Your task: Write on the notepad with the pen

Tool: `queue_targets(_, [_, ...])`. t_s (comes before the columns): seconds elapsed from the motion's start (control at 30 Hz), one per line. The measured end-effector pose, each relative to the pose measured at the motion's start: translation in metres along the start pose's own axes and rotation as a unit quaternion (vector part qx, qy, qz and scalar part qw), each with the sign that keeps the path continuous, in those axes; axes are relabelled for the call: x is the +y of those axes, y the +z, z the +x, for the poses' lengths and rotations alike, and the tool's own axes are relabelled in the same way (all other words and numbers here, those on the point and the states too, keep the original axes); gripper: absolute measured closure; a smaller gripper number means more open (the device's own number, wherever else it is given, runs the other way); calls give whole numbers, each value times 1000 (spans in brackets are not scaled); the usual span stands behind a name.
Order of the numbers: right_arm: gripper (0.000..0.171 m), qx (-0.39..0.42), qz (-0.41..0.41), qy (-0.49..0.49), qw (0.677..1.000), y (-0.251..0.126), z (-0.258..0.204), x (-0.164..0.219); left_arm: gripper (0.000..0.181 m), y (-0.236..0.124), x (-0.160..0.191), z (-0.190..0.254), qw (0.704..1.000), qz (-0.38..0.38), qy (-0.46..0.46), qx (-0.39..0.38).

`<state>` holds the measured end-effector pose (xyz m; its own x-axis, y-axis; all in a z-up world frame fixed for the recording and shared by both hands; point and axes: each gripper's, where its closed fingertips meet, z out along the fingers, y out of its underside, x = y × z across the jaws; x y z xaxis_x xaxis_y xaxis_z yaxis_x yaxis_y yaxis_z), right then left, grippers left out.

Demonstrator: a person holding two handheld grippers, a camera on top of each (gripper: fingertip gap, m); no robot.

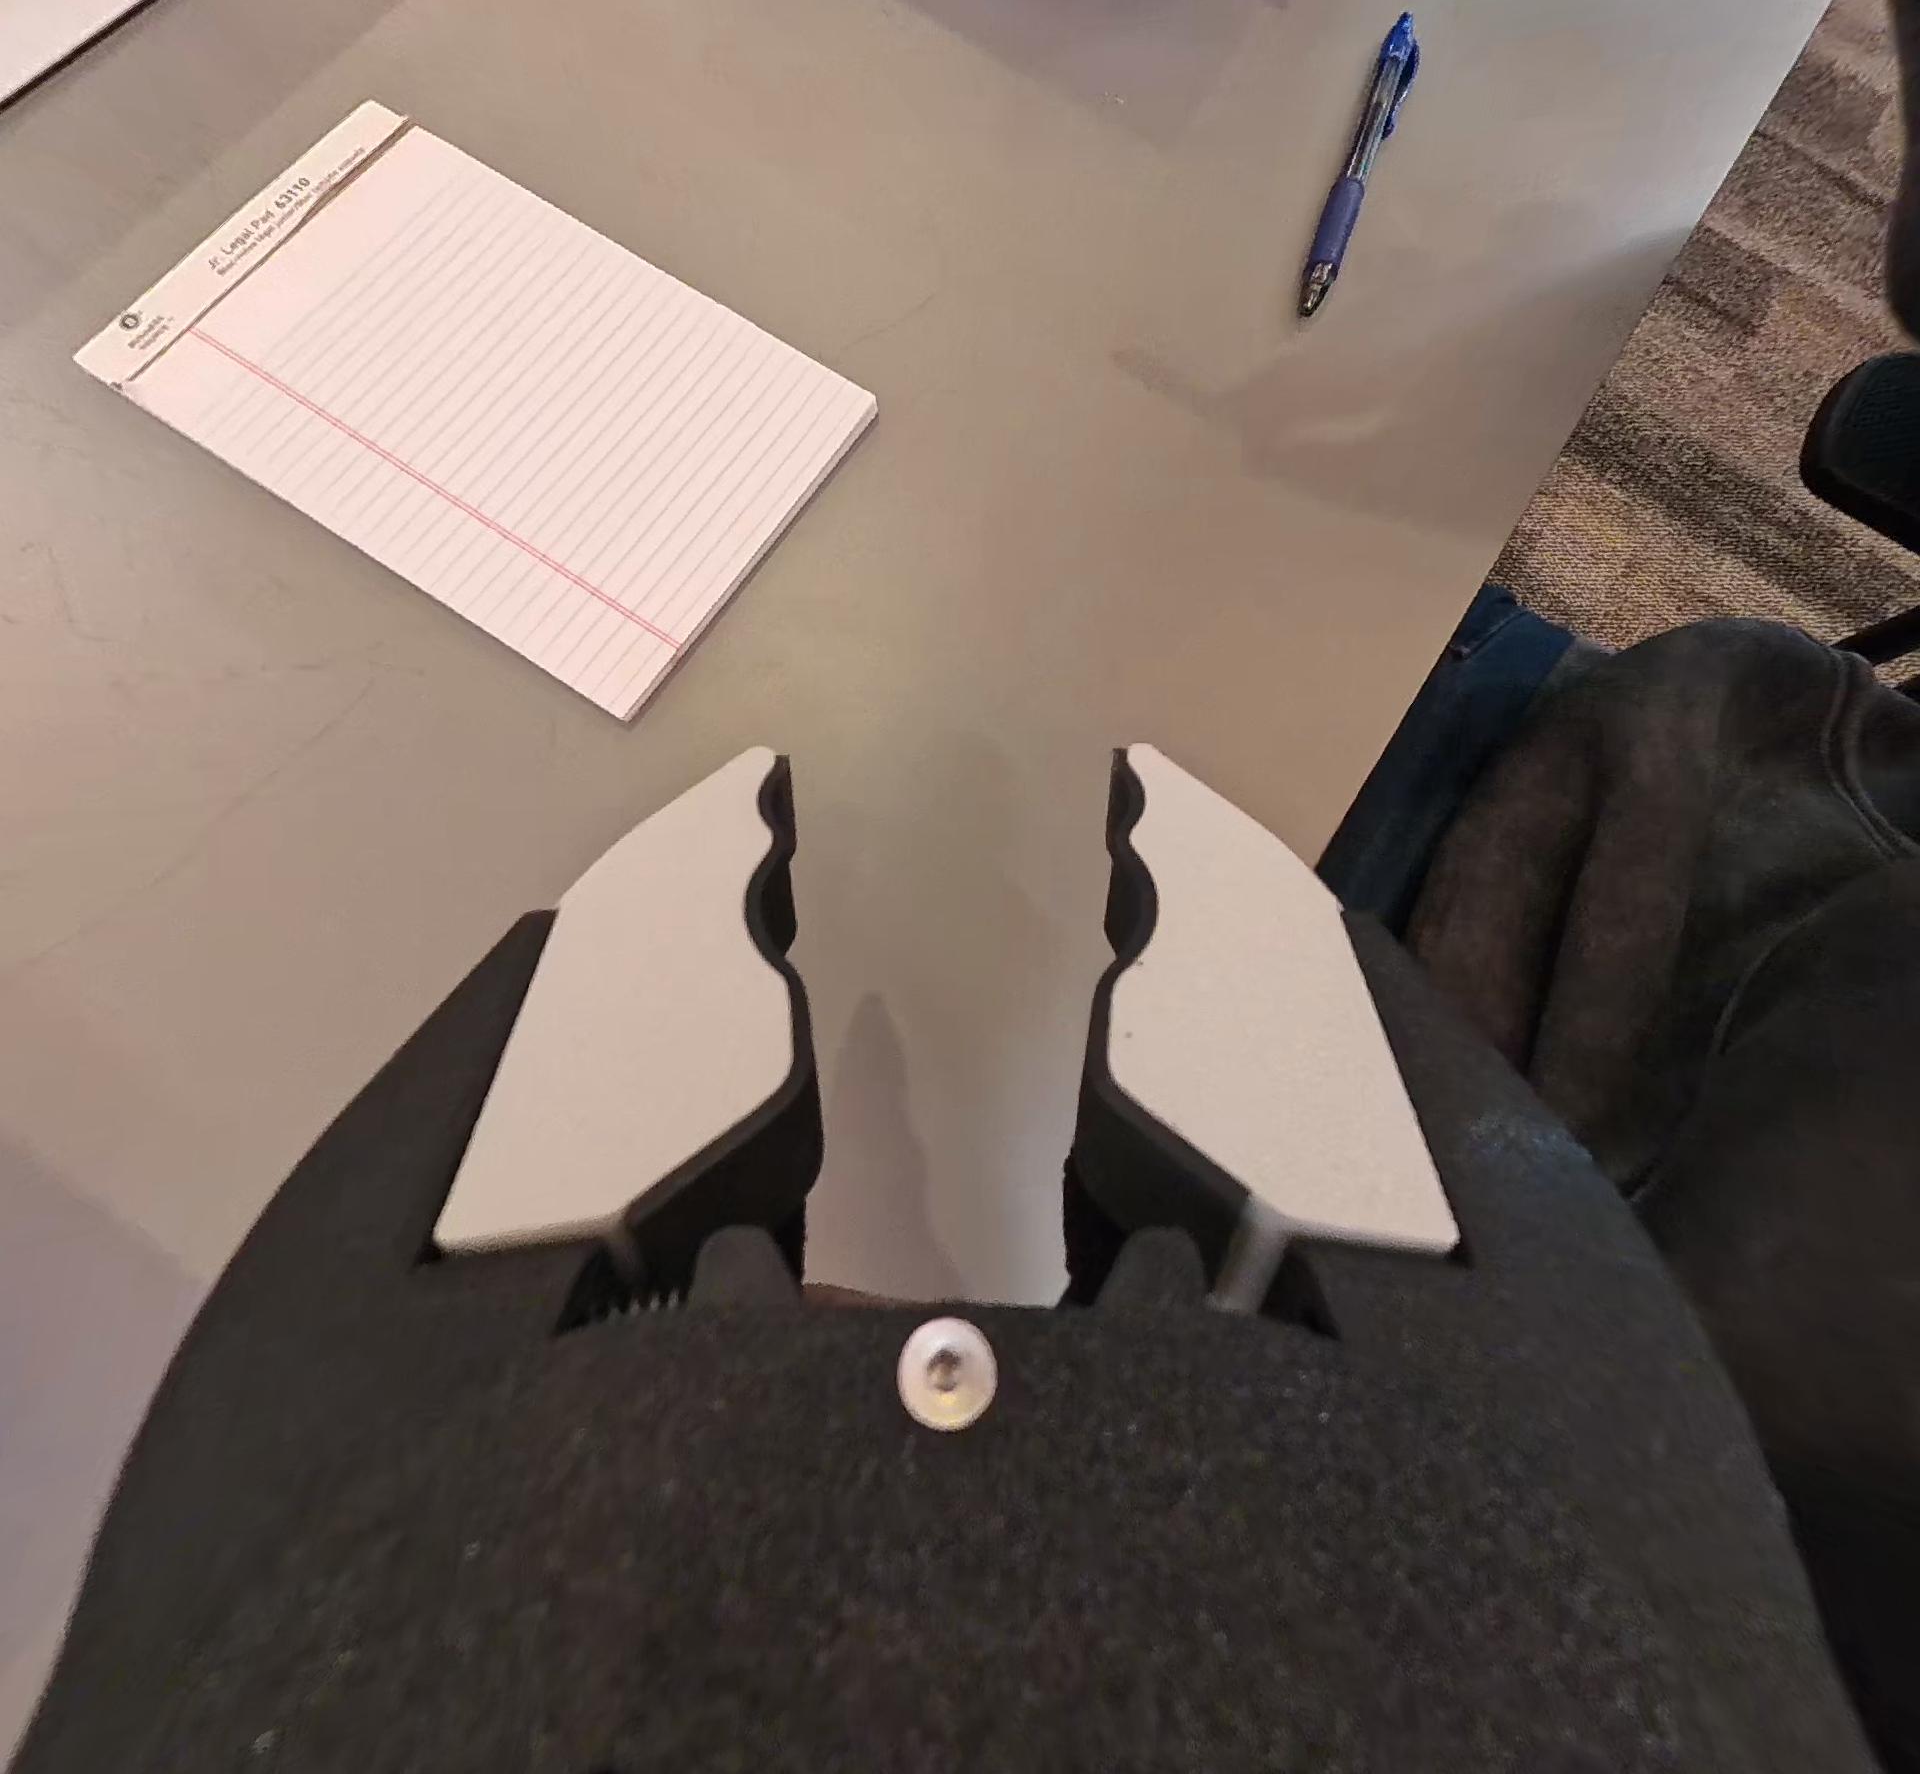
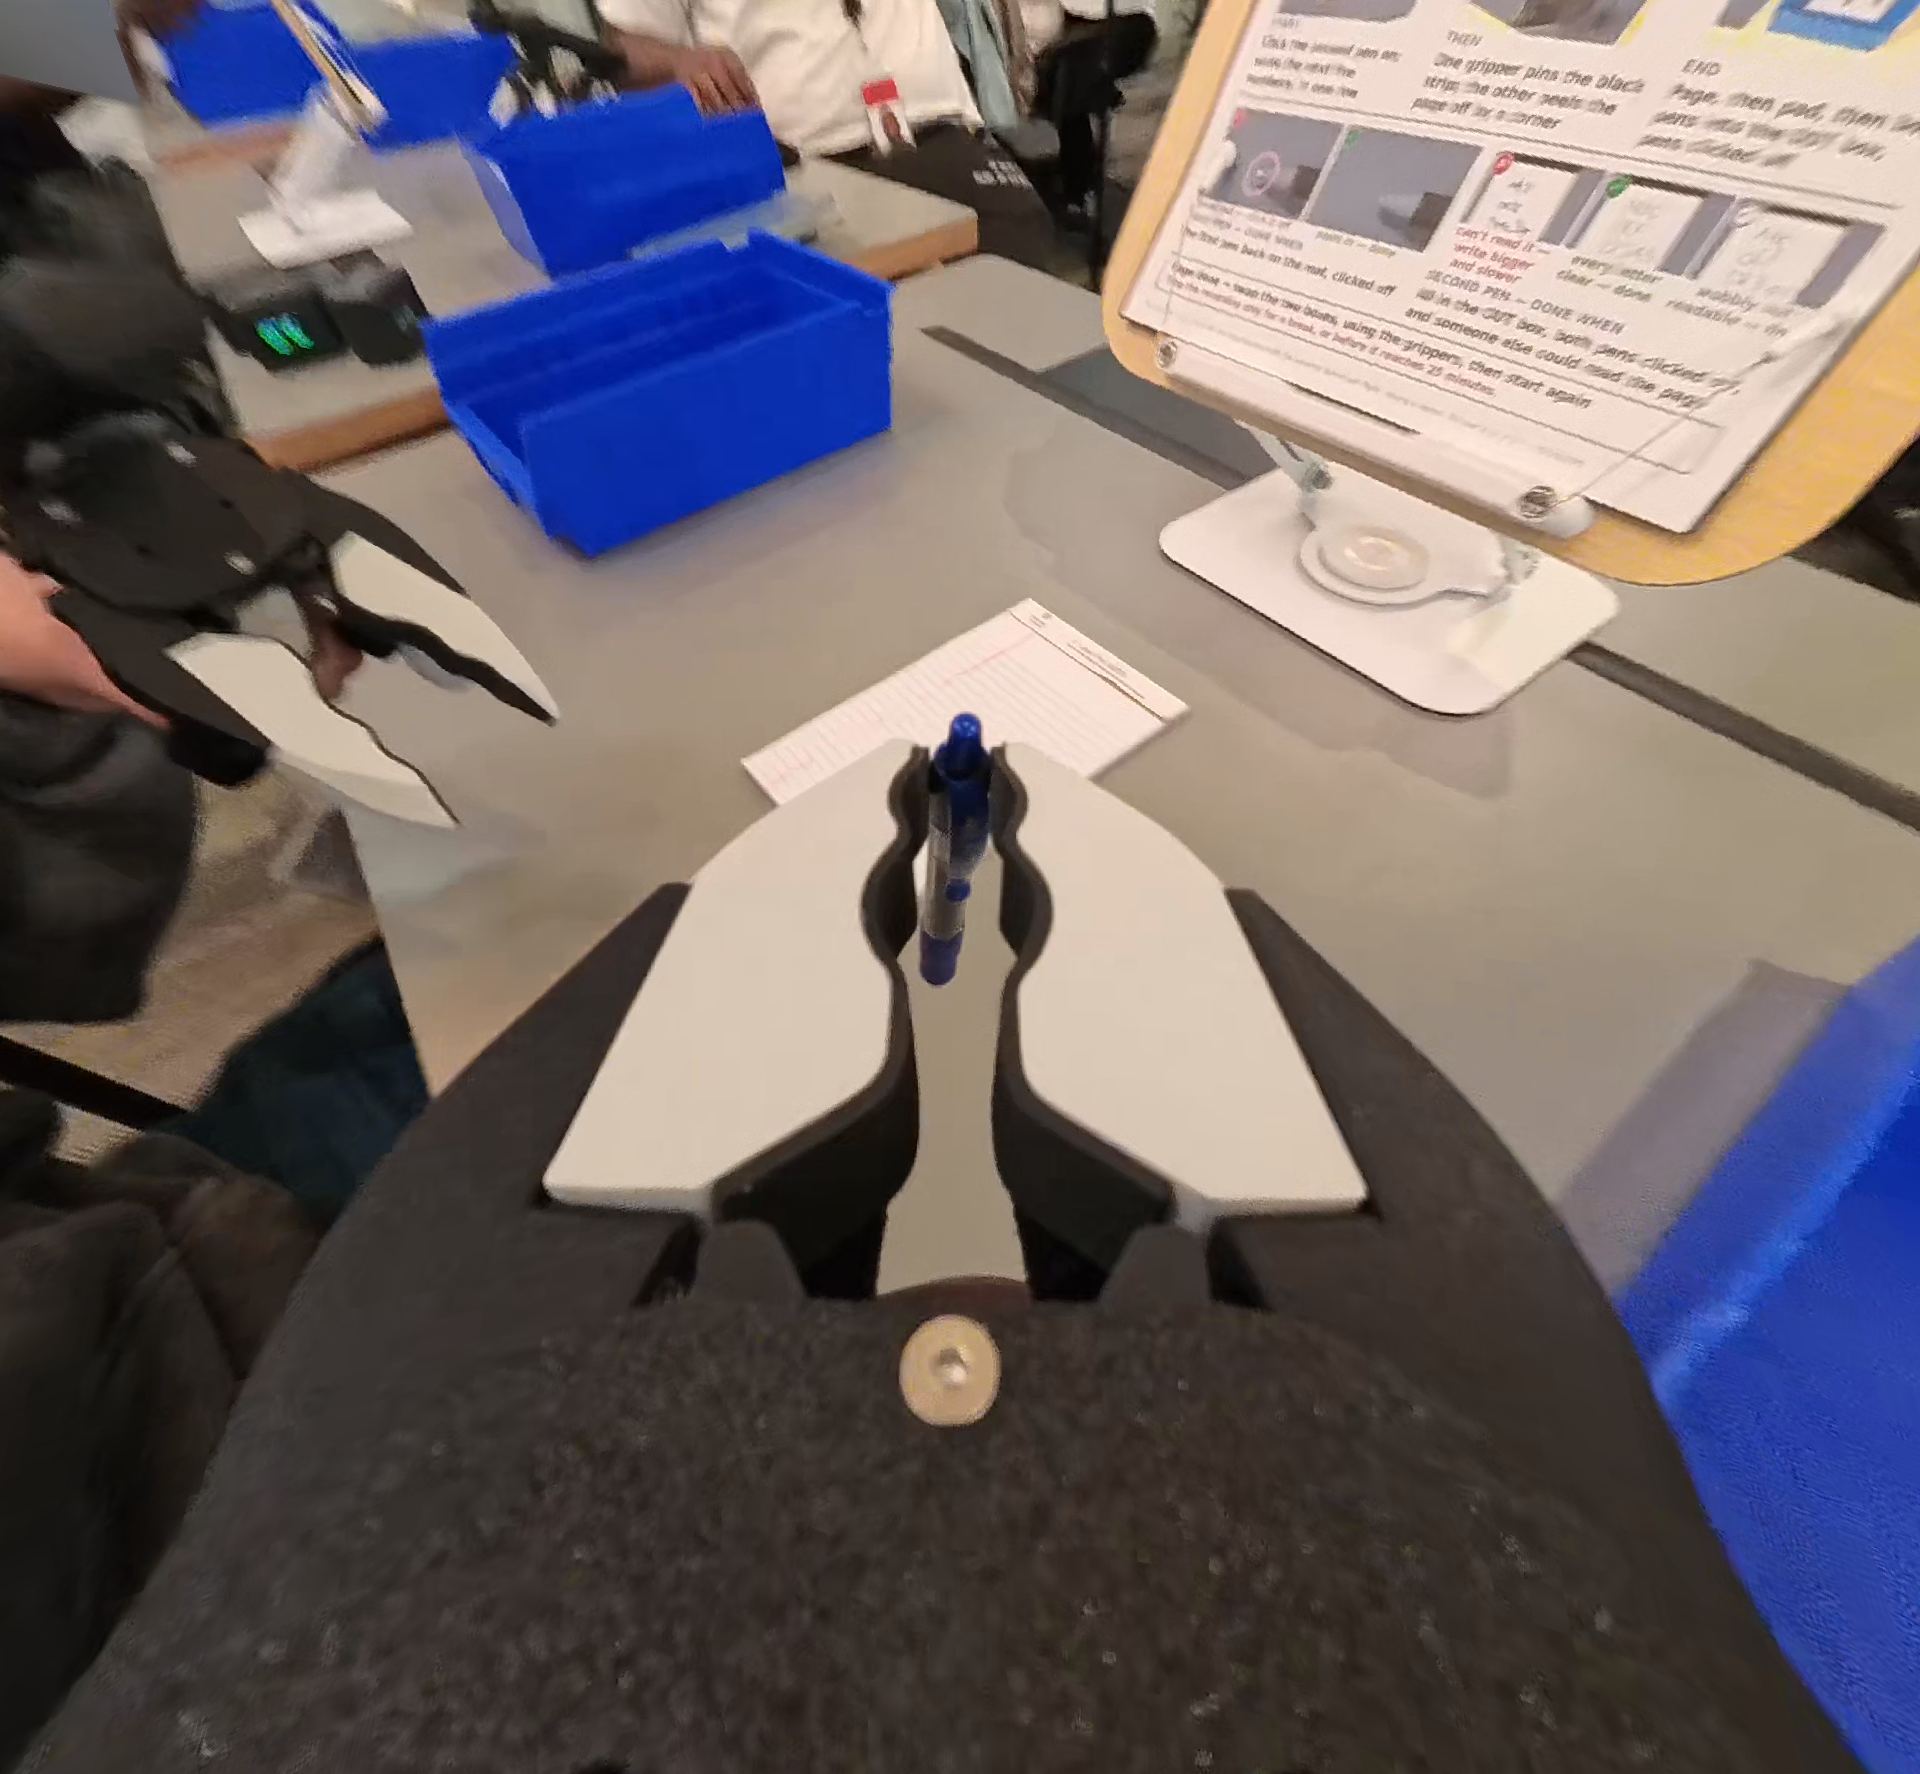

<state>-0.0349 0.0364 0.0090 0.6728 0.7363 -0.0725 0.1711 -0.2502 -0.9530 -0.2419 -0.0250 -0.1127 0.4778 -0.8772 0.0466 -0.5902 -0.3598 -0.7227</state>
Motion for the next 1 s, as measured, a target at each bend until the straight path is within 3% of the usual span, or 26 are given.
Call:
queue_targets(0.13, [160,-17,25,33,999,9,-4,-7,124,-2,-13,-5,999,36,-6,-3])
queue_targets(0.3, [160,-10,9,-44,999,22,-19,-16,124,-10,-38,-17,998,64,-6,-4])
queue_targets(0.43, [160,-34,-29,-92,995,42,-38,-10,126,-29,-84,-27,993,117,-19,12])
queue_targets(0.5, [161,-55,-48,-111,991,55,-50,-3,132,-41,-117,-32,986,162,-41,21])
queue_targets(0.63, [161,-100,-75,-128,984,82,-75,4,164,-54,-172,-34,974,222,-33,33])
queue_targets(0.67, [160,-108,-76,-129,983,87,-80,3,181,-50,-177,-32,976,216,-15,39])
queue_targets(0.83, [160,-128,-84,-123,980,105,-91,-2,181,-30,-176,-4,977,166,36,132])
queue_targets(1.0, [160,-138,-91,-134,977,111,-97,-8,181,-23,-164,-5,979,120,47,158])
